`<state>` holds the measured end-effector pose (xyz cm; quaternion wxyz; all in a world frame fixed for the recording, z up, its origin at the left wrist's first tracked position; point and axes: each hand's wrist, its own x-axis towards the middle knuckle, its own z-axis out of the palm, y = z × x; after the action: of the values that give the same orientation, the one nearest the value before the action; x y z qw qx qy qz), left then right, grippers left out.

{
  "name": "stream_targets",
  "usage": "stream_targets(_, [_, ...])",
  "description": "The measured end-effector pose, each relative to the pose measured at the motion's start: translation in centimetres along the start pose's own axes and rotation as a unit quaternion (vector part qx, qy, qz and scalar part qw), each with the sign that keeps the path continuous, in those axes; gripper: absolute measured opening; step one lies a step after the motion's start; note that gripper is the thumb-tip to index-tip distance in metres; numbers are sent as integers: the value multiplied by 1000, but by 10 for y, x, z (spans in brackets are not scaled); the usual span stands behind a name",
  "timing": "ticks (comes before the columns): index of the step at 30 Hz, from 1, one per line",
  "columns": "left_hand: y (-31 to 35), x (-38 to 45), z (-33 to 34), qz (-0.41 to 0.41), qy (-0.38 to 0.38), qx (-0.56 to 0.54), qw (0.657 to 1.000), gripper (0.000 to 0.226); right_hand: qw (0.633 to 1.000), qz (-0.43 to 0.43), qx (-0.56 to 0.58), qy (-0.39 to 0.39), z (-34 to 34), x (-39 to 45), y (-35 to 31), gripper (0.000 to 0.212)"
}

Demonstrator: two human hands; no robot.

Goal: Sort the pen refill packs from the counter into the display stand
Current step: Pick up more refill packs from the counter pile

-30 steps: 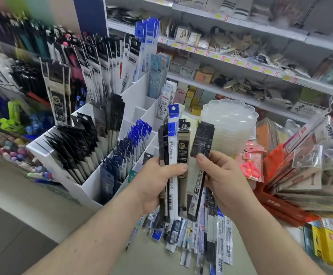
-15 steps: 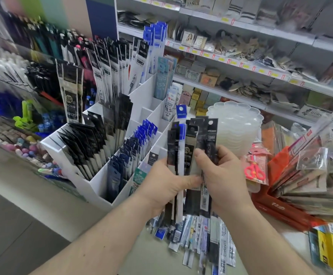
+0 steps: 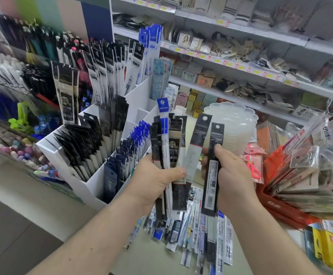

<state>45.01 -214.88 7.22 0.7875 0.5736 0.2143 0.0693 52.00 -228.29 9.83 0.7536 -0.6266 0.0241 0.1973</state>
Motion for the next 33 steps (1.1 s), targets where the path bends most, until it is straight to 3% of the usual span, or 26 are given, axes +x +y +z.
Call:
stream_targets(4, [1, 1, -2, 8, 13, 0, 1000, 24, 999, 37, 32, 9, -7, 6, -2, 36])
stream_targets(9, [2, 1, -3, 27, 21, 14, 999, 25, 972, 154, 107, -140, -19, 6, -5, 32])
stream_targets(12, [2, 1, -5, 34, 30, 20, 999, 30, 959, 164, 140, -182, -27, 12, -1, 30])
stream_targets(14, [1, 1, -6, 36, 30, 28, 999, 32, 961, 145, 133, -195, -30, 16, 0, 42])
stream_targets(20, [0, -1, -5, 34, 40, 39, 998, 30, 978, 29, -6, -205, -25, 17, -7, 45])
stream_targets(24, [3, -4, -5, 35, 18, 49, 998, 24, 944, -61, -174, -274, -14, 21, -12, 16])
stream_targets(33, [8, -14, -18, 31, 9, 94, 995, 28, 920, -67, -274, -272, 9, 21, -9, 14])
